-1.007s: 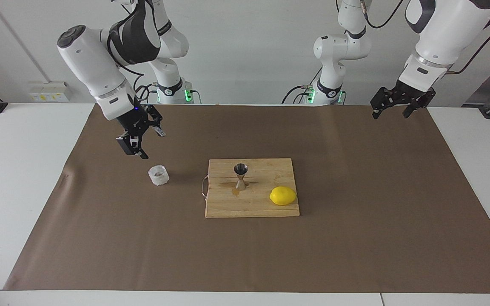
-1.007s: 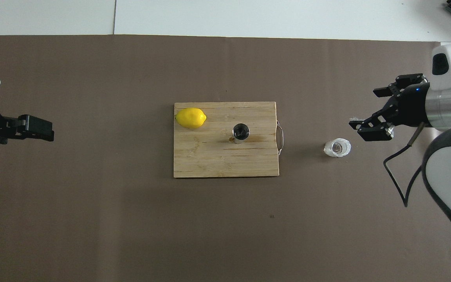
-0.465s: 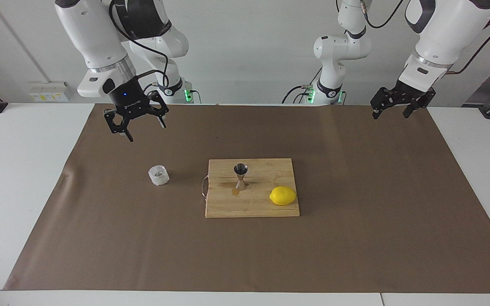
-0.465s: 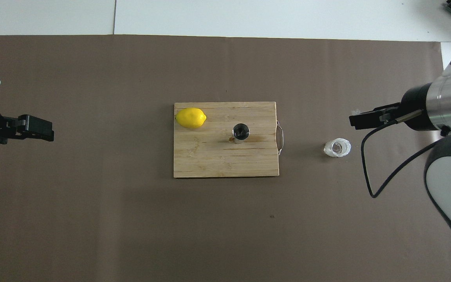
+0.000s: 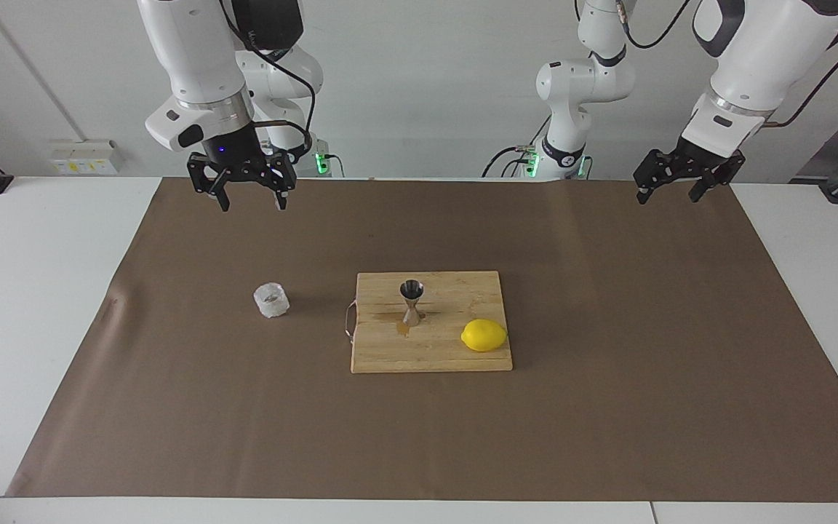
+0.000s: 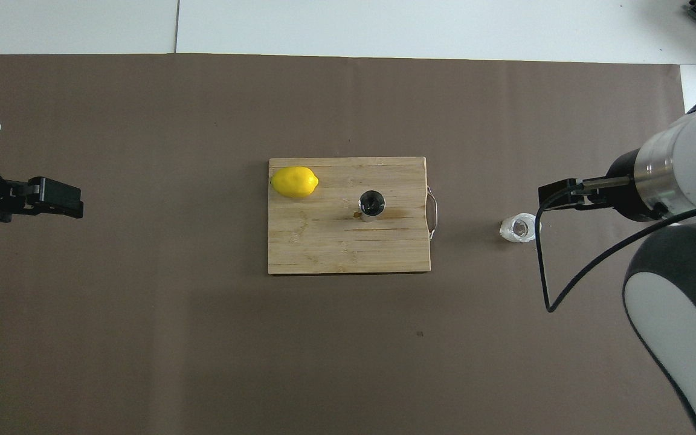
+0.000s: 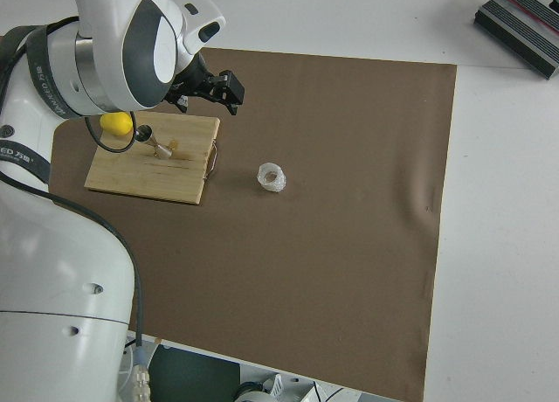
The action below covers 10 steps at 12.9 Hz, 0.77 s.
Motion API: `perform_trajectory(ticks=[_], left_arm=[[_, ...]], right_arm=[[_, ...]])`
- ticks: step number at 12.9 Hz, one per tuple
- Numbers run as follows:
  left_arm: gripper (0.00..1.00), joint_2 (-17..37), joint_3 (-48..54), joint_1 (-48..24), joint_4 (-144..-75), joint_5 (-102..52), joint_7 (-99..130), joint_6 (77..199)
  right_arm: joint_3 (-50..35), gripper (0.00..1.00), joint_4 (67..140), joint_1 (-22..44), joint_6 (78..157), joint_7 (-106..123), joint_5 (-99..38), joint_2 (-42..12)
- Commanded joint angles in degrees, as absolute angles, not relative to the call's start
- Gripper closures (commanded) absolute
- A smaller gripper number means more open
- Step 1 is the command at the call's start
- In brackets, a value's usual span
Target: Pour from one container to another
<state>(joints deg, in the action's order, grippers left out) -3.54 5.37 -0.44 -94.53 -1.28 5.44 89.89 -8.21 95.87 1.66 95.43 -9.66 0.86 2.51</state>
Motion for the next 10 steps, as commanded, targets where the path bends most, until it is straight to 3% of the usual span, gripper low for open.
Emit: perform_trajectory(ticks=[1, 10], left_arm=[[0.00, -5.1, 5.5, 0.2, -96.1, -1.8, 5.0, 89.5], [0.00, -5.1, 5.5, 0.2, -96.1, -1.8, 5.0, 89.5]], right_arm=[[-8.5, 0.00, 96.6, 0.9, 93.7, -10.9, 1.8, 3.1], [-8.2, 0.00, 99.1, -0.5, 95.4, -6.9, 1.6, 4.0]])
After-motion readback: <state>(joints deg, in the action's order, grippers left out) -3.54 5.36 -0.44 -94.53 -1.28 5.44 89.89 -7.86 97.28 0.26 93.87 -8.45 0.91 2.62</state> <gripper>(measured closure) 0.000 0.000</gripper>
